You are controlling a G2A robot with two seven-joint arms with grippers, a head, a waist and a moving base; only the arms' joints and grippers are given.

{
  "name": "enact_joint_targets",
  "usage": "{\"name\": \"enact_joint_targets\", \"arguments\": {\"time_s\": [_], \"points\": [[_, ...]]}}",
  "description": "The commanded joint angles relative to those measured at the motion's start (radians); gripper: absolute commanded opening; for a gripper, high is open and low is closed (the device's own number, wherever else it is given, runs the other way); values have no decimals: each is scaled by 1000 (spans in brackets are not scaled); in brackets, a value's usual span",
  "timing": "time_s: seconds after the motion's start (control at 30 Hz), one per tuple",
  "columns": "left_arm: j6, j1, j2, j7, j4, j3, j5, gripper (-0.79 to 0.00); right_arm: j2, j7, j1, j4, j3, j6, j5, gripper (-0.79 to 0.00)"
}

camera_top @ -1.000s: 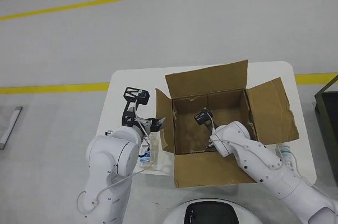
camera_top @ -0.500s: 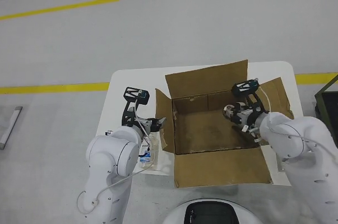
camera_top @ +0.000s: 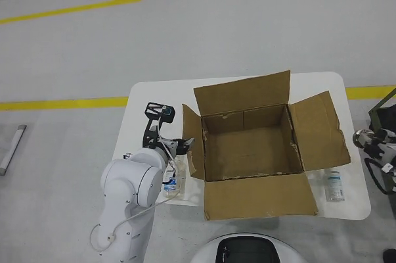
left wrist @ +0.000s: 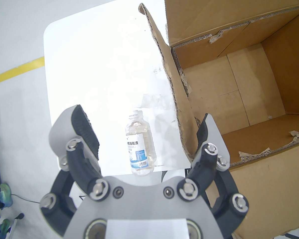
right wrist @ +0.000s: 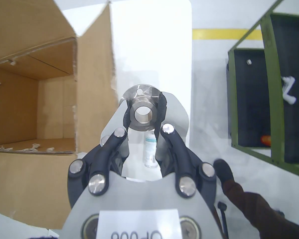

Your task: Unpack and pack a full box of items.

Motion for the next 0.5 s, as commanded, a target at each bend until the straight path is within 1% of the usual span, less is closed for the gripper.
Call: {"name": "enact_joint_targets", "arguments": {"time_s": [0.0, 0.07, 0.2, 0.33, 0.47], "points": [[0, 0, 0, 0, 0, 0, 0, 0, -1, 3, -43, 22, 11, -5, 12, -785], [0, 0, 0, 0, 0, 0, 0, 0, -1, -5, -75, 43, 2, -13, 2, -785], [0, 0, 0, 0, 0, 0, 0, 0, -3, -28, -121, 96, -18, 7, -17, -785], [0, 0, 0, 0, 0, 0, 0, 0, -1, -40, -132, 172, -45, 13, -48, -785], [0, 0, 0, 0, 0, 0, 0, 0, 1, -36, -117, 256, -85, 14, -80, -785]]}}
